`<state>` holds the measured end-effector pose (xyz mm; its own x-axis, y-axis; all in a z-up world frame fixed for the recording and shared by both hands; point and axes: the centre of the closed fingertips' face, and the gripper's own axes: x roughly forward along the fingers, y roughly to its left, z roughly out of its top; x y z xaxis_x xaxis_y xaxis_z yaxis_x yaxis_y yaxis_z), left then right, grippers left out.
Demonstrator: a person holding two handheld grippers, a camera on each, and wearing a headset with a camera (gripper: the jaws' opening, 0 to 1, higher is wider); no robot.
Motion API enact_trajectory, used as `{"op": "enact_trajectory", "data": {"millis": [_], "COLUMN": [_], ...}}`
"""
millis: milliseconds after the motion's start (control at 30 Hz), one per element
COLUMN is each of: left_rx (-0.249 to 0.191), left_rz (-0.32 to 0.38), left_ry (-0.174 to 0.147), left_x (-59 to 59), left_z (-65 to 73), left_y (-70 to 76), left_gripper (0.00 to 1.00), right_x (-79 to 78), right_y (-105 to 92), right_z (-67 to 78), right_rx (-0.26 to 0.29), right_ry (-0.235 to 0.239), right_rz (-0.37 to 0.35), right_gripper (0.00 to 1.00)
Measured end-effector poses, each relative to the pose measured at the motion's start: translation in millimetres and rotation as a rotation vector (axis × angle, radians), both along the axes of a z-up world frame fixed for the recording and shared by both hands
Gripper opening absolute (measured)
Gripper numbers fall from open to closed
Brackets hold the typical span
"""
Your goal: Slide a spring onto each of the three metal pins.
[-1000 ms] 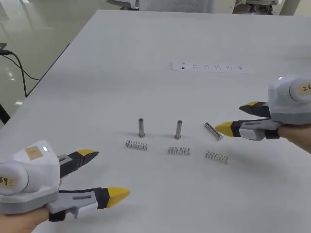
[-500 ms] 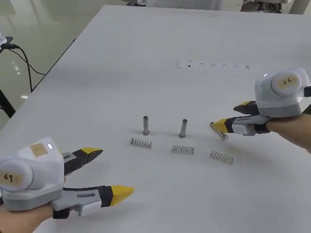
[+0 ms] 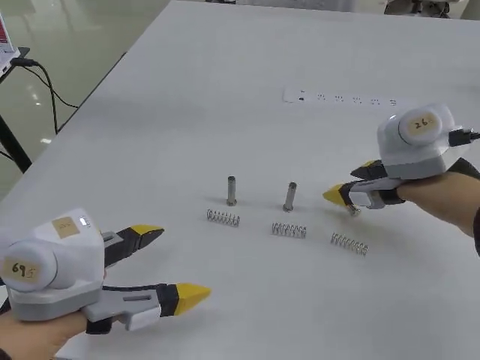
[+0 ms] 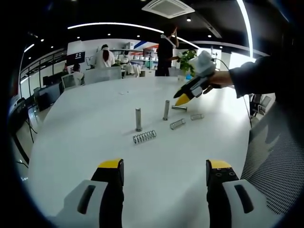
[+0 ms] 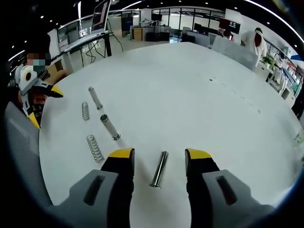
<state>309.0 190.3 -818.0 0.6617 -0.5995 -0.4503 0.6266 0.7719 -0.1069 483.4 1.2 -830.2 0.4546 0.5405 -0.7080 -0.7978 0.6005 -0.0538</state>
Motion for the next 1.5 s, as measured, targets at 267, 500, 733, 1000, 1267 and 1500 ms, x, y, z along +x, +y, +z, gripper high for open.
{"op": "enact_trajectory", "data": {"millis": [267, 500, 733, 1000, 1267, 1500], "left_rx": [0.000, -0.003, -0.007, -0.009, -0.009, -0.013], "left_rz": [-0.001, -0.003, 0.004, 0.009, 0.012, 0.013], "left_ry": [-0.005, -0.008, -0.006, -0.002, 0.002, 0.004], "left_x": [0.8, 1.2, 1.0, 1.1, 0.4, 0.3], "left_z": [1.9, 2.8, 2.6, 1.9, -0.2, -1.0], "left_y": [-1.5, -3.2, -1.6, -0.9, 0.3, 0.5], "left_gripper": [0.69, 0.68, 0.68, 0.68, 0.67, 0.67], "right_x": [2.5, 1.9, 3.4, 3.9, 2.7, 3.9], "right_y": [-0.5, -2.3, -5.3, -2.3, -4.2, -6.0], "right_z": [-4.9, -13.3, -19.1, -24.2, -29.6, -30.8], "right_rx": [-0.019, -0.050, -0.076, -0.103, -0.119, -0.126], "right_ry": [0.019, 0.042, 0.055, 0.080, 0.110, 0.125], "right_rz": [-0.007, -0.019, -0.029, -0.037, -0.056, -0.076], "right_gripper": [0.40, 0.36, 0.30, 0.25, 0.20, 0.16]}}
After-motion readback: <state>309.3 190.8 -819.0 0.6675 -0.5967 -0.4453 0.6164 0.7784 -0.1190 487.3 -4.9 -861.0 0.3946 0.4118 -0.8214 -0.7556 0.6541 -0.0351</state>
